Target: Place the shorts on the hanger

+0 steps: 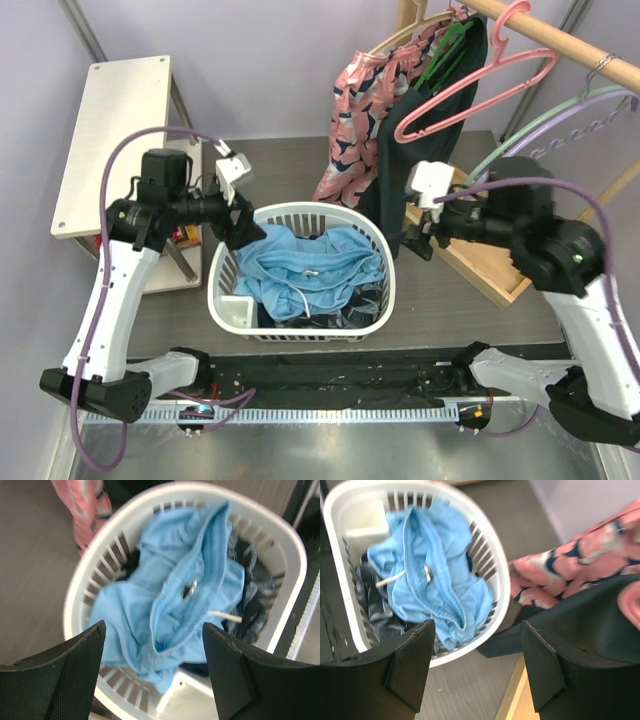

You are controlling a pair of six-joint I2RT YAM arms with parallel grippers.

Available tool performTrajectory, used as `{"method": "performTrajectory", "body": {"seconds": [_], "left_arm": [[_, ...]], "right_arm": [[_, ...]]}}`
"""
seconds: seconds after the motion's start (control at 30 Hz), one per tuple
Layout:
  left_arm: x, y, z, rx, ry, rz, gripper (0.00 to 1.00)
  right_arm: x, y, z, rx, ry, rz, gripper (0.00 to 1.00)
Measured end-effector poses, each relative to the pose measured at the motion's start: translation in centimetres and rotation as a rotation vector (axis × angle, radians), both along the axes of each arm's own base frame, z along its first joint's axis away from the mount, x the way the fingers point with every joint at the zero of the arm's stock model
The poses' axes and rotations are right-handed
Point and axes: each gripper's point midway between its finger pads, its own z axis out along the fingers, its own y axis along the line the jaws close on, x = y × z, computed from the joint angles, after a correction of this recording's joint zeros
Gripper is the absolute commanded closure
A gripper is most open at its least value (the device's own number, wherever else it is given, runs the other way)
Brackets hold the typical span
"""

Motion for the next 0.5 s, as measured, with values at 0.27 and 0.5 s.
{"method": "performTrajectory", "body": {"seconds": [0.27,0.5], "left_arm": [[2.8,-6.0,9.8,-0.12,-0.165,-0.031,0.23],[4.0,-10.4,11.3,-0.164,-0.17,-0.082,0.23]], "right_arm": [[-0.3,-4.8,8.5,0.333,-0.071,-0.37,0.23],[6.9,-9.9,12.3,0.753,0.066,-0.928,0.3]]}}
